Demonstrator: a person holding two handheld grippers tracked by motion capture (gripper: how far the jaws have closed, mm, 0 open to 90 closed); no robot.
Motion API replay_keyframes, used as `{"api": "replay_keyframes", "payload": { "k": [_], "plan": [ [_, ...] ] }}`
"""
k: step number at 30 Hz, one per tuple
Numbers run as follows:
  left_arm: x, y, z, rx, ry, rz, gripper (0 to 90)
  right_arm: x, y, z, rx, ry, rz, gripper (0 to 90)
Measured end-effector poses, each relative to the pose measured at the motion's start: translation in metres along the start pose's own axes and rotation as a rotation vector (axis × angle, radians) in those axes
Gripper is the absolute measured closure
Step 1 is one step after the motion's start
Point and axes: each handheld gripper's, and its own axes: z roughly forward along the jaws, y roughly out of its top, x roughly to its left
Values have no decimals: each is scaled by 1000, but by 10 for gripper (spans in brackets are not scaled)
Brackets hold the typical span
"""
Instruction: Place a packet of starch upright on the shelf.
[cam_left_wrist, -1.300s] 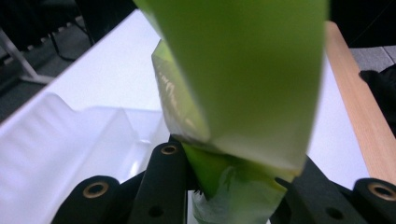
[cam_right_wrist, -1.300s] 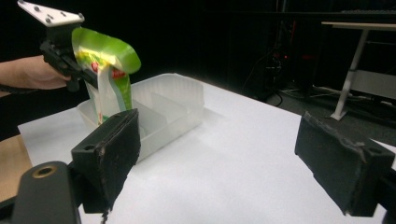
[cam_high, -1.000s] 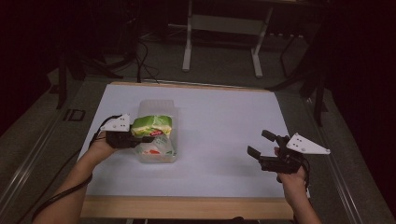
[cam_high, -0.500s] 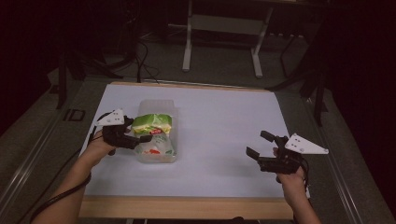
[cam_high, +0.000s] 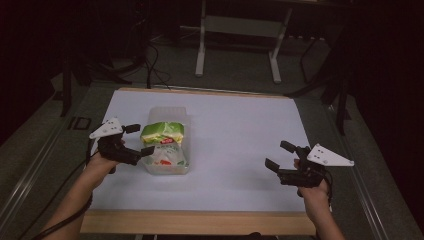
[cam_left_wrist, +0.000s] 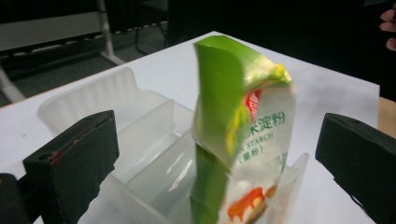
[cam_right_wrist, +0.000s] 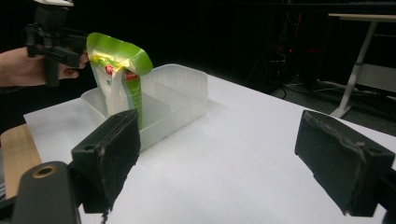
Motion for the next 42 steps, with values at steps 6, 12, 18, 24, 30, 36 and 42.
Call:
{"api": "replay_keyframes", "payload": {
  "k": [6, 12, 18, 24, 30, 36, 42],
  "plan": [
    [-21, -2, -16, -40, 78, -26, 0, 0, -1, -2, 3, -3, 1, 141],
    [-37, -4, -29, -53, 117, -55, 0, 0, -1, -3, 3, -3, 2, 141],
    [-57, -2, -37, -56, 117, -22, 0, 1, -2, -3, 5, -1, 3, 141],
    [-82, 2, -35, -73, 45, -5, 0, 1, -4, -2, 10, 0, 5, 141],
    [-100, 6, -27, -79, -31, 18, 0, 2, -5, -3, 13, 5, 4, 141],
    [-114, 9, -12, -66, -97, 38, 0, 4, -6, -4, 12, 9, 5, 141],
    [-124, 8, 12, -43, -172, 59, 0, 8, -6, -5, 12, 23, 4, 141]
  ]
}}
